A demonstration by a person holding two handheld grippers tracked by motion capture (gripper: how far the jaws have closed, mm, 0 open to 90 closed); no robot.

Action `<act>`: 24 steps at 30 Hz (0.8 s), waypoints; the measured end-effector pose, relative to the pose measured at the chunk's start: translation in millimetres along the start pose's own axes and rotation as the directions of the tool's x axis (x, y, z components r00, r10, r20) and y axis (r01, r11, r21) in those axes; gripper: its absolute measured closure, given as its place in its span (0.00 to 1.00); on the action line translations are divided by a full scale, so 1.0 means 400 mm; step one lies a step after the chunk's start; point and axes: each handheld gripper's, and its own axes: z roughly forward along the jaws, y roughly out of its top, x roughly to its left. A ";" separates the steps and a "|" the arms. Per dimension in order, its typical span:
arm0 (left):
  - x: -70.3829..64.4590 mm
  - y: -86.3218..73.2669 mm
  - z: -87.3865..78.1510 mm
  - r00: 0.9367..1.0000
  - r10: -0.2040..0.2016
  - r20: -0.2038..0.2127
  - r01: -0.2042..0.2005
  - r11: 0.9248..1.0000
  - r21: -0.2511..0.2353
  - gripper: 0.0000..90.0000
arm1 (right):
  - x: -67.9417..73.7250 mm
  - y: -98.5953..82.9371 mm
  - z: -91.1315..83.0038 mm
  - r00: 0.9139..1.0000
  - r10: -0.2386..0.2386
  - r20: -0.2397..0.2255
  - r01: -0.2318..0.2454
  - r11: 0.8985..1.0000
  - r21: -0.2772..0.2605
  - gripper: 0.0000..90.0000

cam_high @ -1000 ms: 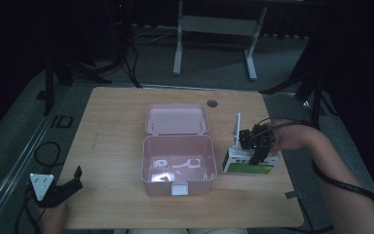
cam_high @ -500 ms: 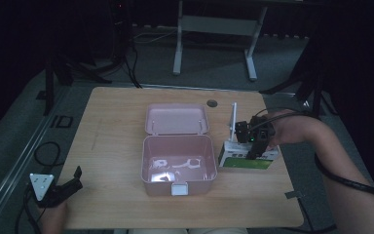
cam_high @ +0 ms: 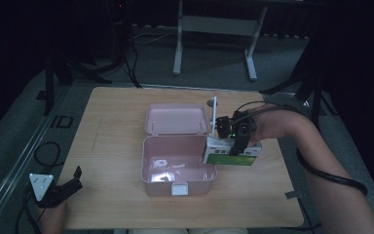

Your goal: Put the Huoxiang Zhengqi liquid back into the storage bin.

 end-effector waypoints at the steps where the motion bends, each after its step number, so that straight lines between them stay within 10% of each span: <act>1: 0.000 0.000 0.000 1.000 -0.001 0.000 0.001 1.000 0.000 0.02 | 0.001 0.012 -0.002 1.000 -0.003 0.000 0.003 1.000 0.001 0.69; 24: 0.003 0.000 -0.001 1.000 -0.009 0.006 0.009 1.000 -0.004 0.02 | 0.030 0.192 0.001 0.996 -0.091 -0.012 0.091 0.996 0.007 0.69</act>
